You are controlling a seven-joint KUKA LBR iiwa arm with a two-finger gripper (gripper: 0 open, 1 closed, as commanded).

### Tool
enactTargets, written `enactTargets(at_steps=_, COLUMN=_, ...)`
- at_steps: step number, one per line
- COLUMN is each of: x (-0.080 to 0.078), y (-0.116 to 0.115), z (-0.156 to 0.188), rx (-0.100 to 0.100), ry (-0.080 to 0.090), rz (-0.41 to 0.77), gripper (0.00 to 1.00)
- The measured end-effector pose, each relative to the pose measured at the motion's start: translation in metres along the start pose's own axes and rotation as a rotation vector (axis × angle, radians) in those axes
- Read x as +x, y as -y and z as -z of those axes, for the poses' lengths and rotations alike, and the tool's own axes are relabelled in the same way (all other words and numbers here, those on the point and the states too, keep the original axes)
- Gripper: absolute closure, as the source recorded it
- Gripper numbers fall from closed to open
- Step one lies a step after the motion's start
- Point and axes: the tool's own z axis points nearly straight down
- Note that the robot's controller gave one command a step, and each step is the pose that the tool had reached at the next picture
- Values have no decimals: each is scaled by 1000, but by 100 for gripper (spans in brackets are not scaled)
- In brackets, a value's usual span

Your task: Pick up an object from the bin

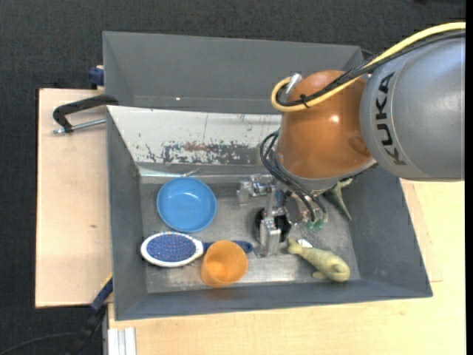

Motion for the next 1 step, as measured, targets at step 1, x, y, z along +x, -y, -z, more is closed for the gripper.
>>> enactTargets(at_steps=1, x=1, y=-40, z=-101, rx=-2, ry=-12, rz=59, gripper=0)
